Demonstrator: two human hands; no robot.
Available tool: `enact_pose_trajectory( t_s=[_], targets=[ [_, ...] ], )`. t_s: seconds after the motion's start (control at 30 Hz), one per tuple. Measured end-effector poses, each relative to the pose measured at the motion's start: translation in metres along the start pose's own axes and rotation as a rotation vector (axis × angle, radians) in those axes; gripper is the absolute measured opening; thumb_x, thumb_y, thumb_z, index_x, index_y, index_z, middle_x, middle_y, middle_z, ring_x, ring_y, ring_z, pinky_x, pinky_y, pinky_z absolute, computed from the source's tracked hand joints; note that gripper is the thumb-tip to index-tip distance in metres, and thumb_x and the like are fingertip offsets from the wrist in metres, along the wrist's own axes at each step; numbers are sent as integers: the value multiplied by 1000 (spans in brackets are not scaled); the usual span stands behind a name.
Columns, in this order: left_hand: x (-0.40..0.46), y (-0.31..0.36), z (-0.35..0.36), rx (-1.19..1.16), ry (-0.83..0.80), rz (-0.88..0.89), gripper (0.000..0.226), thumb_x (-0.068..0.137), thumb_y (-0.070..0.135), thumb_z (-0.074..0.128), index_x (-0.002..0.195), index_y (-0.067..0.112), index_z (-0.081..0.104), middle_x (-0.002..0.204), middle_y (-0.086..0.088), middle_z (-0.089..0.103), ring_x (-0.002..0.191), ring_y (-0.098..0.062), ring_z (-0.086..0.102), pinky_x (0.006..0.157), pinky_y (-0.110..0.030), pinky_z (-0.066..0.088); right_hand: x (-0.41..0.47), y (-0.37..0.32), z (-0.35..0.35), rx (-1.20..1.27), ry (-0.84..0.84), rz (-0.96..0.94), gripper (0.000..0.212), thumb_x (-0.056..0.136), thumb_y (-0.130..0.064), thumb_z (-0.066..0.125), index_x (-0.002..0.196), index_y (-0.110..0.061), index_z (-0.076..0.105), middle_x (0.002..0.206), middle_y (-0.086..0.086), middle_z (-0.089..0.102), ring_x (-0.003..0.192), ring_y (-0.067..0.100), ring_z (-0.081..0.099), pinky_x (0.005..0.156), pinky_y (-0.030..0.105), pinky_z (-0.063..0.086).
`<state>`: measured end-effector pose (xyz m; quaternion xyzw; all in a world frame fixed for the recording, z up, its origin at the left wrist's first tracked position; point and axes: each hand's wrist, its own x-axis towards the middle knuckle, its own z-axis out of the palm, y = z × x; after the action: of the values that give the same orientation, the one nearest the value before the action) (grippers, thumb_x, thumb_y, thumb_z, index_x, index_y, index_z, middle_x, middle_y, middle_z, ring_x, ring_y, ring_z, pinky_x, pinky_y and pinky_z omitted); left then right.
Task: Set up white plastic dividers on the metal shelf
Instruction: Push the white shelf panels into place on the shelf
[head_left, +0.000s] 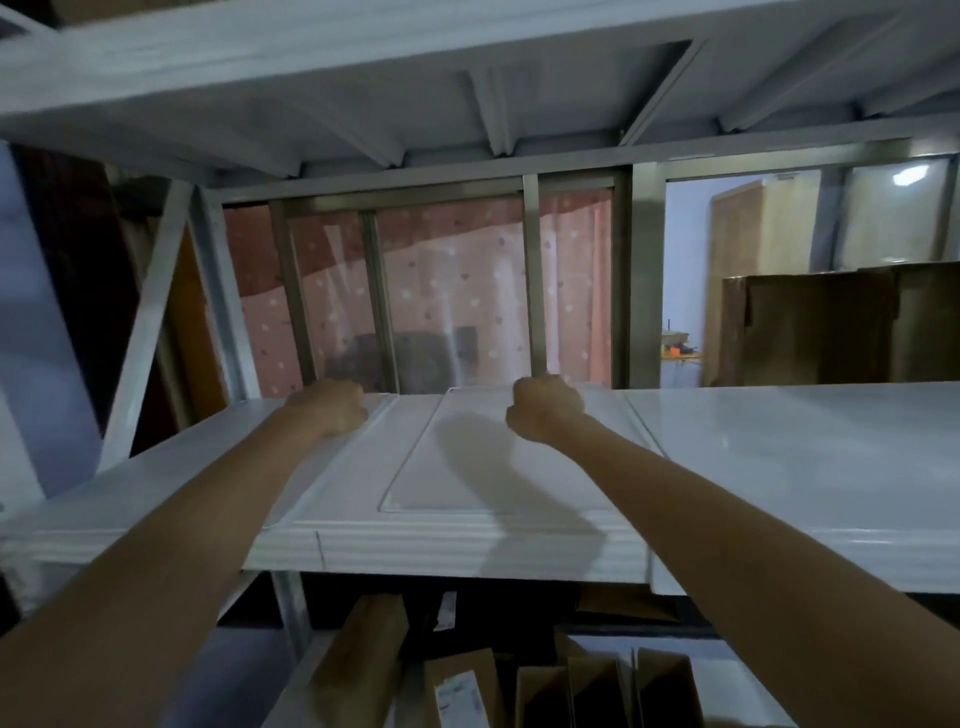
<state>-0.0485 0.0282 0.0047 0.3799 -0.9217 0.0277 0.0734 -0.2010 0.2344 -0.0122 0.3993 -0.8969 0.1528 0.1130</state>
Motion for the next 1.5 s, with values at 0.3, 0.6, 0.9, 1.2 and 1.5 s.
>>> enact_pose_trajectory(
  t_s=[0.3, 0.6, 0.9, 1.2, 1.5],
  targets=[
    [-19, -134, 9, 73, -145, -233, 49, 101, 31, 33, 143, 6, 35, 144, -15, 42, 121, -27, 50, 93, -29, 42, 3, -158, 43, 338, -169, -183, 29, 94, -12, 45, 115, 3, 58, 121, 20, 61, 112, 33, 58, 84, 29, 44],
    [-32, -155, 34, 7, -172, -276, 50, 104, 32, 26, 143, 3, 37, 148, -15, 40, 131, -27, 43, 107, -31, 34, 6, -202, 60, 492, -269, -57, 13, 91, -9, 47, 98, -3, 56, 87, 14, 60, 96, 34, 62, 82, 35, 50],
    [-21, -135, 35, -20, -22, -314, 44, 96, 35, 32, 120, 8, 58, 113, -13, 60, 103, -26, 56, 88, -33, 44, 11, -195, 68, 999, -233, 292, 22, 83, -3, 61, 103, -3, 52, 92, 16, 55, 89, 33, 60, 68, 32, 49],
    [-20, -94, 36, -27, 298, -399, 33, 93, 26, 40, 108, 7, 63, 103, -13, 66, 97, -30, 62, 74, -33, 47, 9, -143, 57, 879, -41, 329, 23, 93, -5, 48, 114, 0, 57, 100, 12, 65, 94, 28, 63, 85, 33, 52],
    [-13, -76, 22, -264, 126, -464, 47, 94, 35, 41, 129, 5, 50, 118, -15, 60, 97, -29, 58, 83, -36, 50, 31, -54, 21, 1104, -11, 333, 17, 90, -6, 64, 73, -7, 60, 41, -4, 62, 32, 4, 57, 42, 18, 52]
  ],
)
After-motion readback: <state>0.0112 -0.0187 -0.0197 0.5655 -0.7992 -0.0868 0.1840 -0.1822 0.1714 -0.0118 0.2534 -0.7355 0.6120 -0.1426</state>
